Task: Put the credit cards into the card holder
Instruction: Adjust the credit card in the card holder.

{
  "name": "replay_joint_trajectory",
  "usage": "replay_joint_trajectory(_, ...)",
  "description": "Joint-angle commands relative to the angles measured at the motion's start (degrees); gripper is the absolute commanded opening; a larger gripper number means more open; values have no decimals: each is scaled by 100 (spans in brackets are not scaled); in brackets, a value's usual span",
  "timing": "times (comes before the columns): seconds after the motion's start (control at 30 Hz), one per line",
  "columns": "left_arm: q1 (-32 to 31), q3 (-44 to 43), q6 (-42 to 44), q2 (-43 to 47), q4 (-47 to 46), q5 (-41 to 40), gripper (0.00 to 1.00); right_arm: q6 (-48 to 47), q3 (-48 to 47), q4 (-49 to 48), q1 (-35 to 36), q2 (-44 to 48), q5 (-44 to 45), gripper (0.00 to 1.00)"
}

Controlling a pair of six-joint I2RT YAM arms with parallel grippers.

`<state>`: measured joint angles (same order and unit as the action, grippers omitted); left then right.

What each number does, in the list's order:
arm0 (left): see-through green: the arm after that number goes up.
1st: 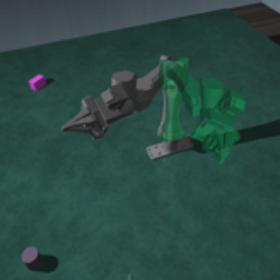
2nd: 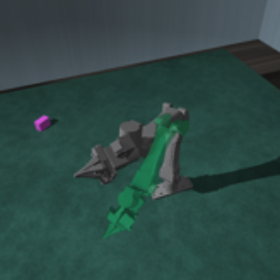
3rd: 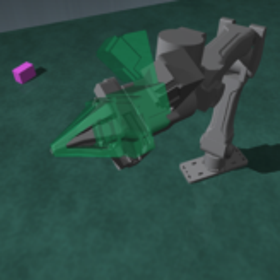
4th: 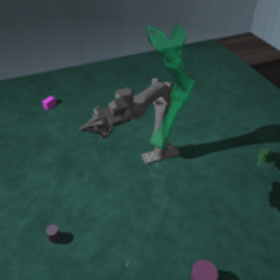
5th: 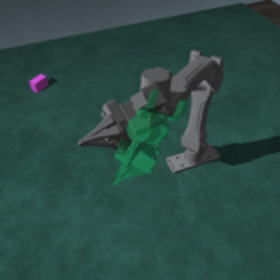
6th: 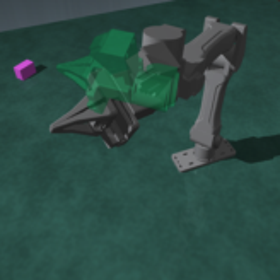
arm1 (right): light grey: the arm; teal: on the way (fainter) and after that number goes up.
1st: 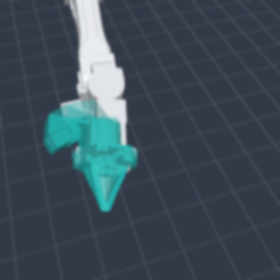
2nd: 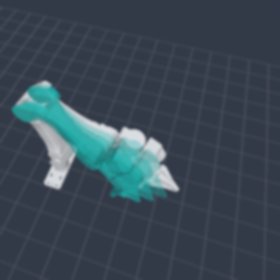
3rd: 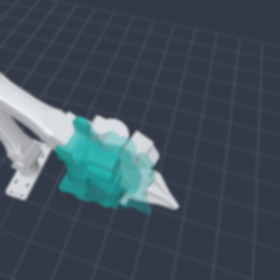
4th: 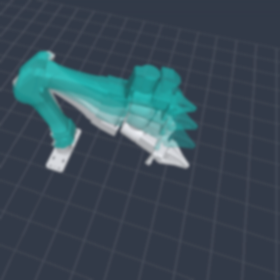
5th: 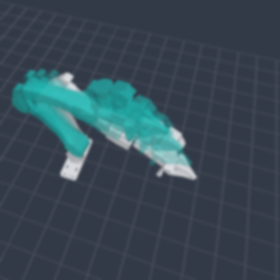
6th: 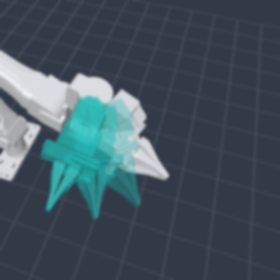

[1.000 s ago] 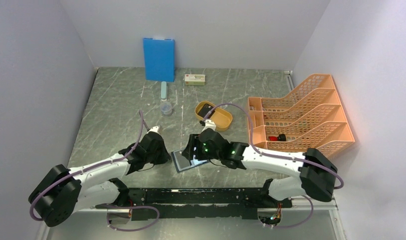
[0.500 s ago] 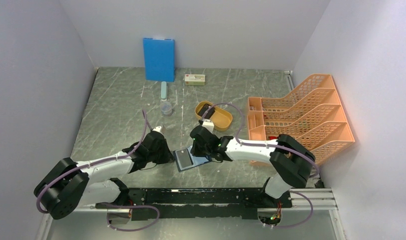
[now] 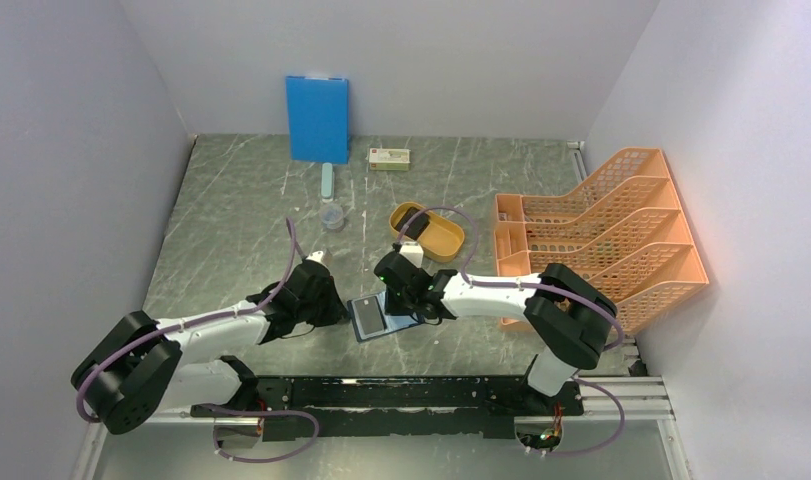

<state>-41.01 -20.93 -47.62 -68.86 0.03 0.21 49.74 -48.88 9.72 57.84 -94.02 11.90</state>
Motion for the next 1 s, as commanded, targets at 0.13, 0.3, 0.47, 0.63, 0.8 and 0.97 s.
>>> replay_joint_trajectory(0.13,15,1,42,-145,327,-202,5,-224,-86,204,2,-165,36,0)
replay_joint_trajectory(0.3,15,9,33,-200,232,-112,5,-339,-195,162,95,-288,-128,0)
replay_joint_trajectory(0.47,15,2,37,-256,169,-74,5,-393,-290,122,142,-354,-260,0)
replay_joint_trajectory(0.63,15,2,41,-286,114,-73,5,-438,-385,140,174,-481,-394,0)
replay_joint_trajectory(0.8,15,-30,51,-240,311,-162,5,-366,-378,204,178,-338,-340,0)
replay_joint_trajectory(0.97,17,-79,64,146,743,-550,5,-431,-352,608,184,422,-23,4)
